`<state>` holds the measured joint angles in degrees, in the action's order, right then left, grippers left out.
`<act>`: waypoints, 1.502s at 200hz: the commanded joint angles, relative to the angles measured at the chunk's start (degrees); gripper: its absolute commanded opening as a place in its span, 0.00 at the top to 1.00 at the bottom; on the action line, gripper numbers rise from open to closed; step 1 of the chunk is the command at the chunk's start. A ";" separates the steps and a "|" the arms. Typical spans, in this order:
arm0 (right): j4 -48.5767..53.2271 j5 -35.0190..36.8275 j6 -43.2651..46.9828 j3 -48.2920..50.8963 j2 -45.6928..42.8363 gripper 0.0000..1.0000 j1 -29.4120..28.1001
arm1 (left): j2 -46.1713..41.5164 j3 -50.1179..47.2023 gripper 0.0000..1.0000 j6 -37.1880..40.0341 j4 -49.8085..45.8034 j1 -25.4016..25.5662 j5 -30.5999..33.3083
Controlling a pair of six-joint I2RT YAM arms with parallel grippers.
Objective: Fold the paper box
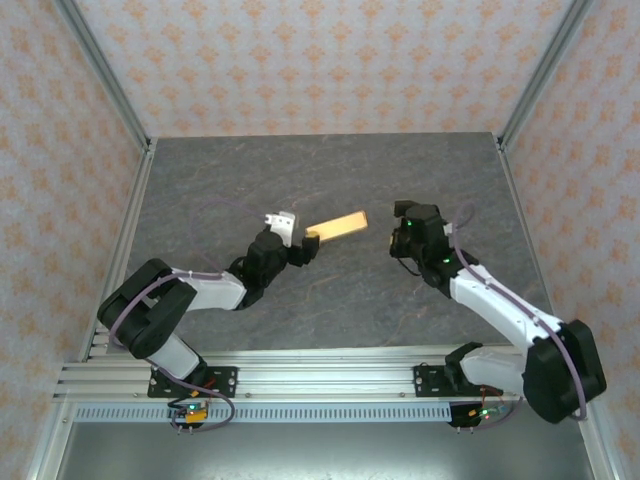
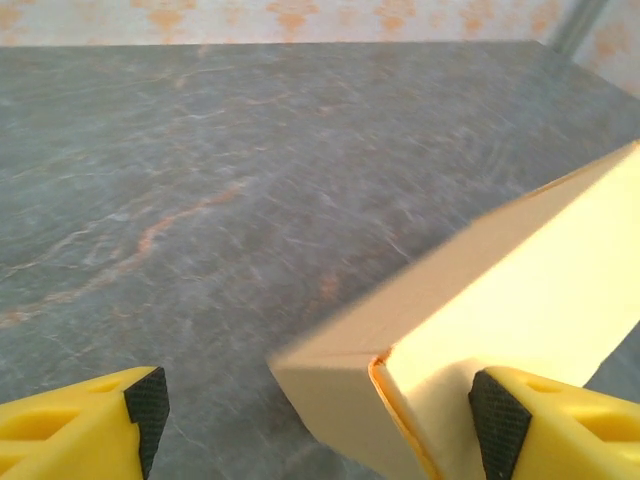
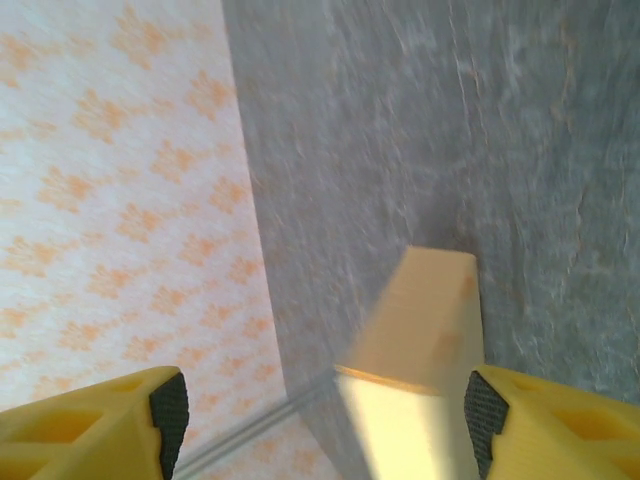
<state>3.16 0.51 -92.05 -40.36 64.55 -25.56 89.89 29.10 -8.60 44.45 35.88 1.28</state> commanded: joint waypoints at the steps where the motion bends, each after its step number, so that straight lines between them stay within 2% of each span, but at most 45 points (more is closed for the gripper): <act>1: 9.91 6.52 4.61 -2.34 -1.83 0.24 2.16 | -1.87 -3.67 0.18 8.62 -1.15 1.64 0.24; 26: 11.63 8.14 10.51 -3.51 -2.06 0.22 2.94 | -11.38 -3.52 0.16 7.99 -4.87 1.74 1.75; 38: 11.89 10.39 17.66 -4.42 -2.06 0.20 2.99 | -15.86 -1.37 0.14 7.34 -9.75 1.65 6.32; 60: 8.93 14.94 45.38 -6.17 -1.84 0.11 2.97 | -21.48 3.63 0.10 7.76 -20.08 0.59 16.19; 67: 7.41 16.00 56.09 -6.65 -1.73 0.07 3.00 | -23.25 4.47 0.01 7.68 -22.33 -0.46 17.89; 75: 6.95 16.04 67.18 -7.25 -1.71 0.04 2.97 | -25.44 4.94 0.00 7.37 -24.75 -2.11 18.77; 91: 4.84 19.86 82.19 -6.68 -2.33 0.00 3.08 | -29.29 5.25 0.00 7.07 -29.28 -5.60 22.61; 99: 1.32 23.32 86.20 -4.91 -3.33 0.00 3.19 | -30.48 4.53 0.00 7.70 -29.65 -7.12 25.81; 108: -4.05 25.69 88.73 -1.42 -5.02 0.00 3.51 | -31.50 3.31 0.00 8.48 -29.32 -8.96 28.26; 124: -13.23 22.93 91.81 4.01 -7.68 0.00 5.83 | -32.90 1.55 0.00 11.38 -30.07 -12.97 24.39; 140: -15.60 20.79 91.82 6.46 -7.63 0.00 9.02 | -33.43 -0.12 0.00 12.70 -30.50 -15.44 23.94; 154: -18.58 16.52 92.90 8.89 -6.11 0.00 11.87 | -32.60 -1.48 0.00 15.76 -29.80 -18.25 17.38; 171: -23.56 14.00 93.85 11.73 -1.89 0.00 14.17 | -28.33 -2.72 0.00 15.07 -27.18 -21.15 15.21; 195: -35.24 13.33 96.36 16.62 5.45 0.01 15.34 | -20.13 -4.76 0.00 10.13 -20.26 -27.88 10.84; 203: -36.21 12.72 97.55 16.96 7.61 0.01 15.58 | -17.70 -5.13 0.00 8.88 -17.62 -30.11 8.69; 213: -39.29 10.69 97.74 17.52 10.36 0.01 16.44 | -16.02 -3.57 0.00 9.48 -18.39 -31.29 6.88; 229: -45.73 7.95 100.66 18.30 14.84 0.01 17.03 | -13.49 -4.01 0.00 8.94 -11.95 -33.75 1.86; 249: -41.91 3.64 98.18 15.30 17.64 0.00 20.33 | -6.70 -3.30 0.00 5.95 -5.32 -38.32 -3.57; 256: -41.81 -0.32 97.38 15.01 18.31 0.01 22.16 | -6.93 -1.61 0.00 6.46 -9.72 -37.97 -3.16; 272: -49.60 -5.40 95.23 17.04 22.67 0.01 25.56 | -5.63 -0.89 0.00 7.54 -9.53 -36.61 -1.69; 278: -52.52 -5.71 95.29 17.66 24.10 0.01 25.69 | -5.58 -0.89 0.00 7.50 -9.28 -36.54 -1.63; 289: -45.17 -5.92 95.55 15.74 22.21 0.01 25.73 | -5.34 -0.37 0.00 7.46 -10.07 -36.49 -1.15; 300: -50.96 -6.10 95.45 17.42 23.57 0.01 25.74 | -5.05 -0.03 0.00 7.46 -10.58 -36.41 -0.87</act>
<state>-40.53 -0.75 4.51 -23.35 87.42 0.19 84.64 26.83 -0.25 31.64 -0.82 1.02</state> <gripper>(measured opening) 0.994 0.998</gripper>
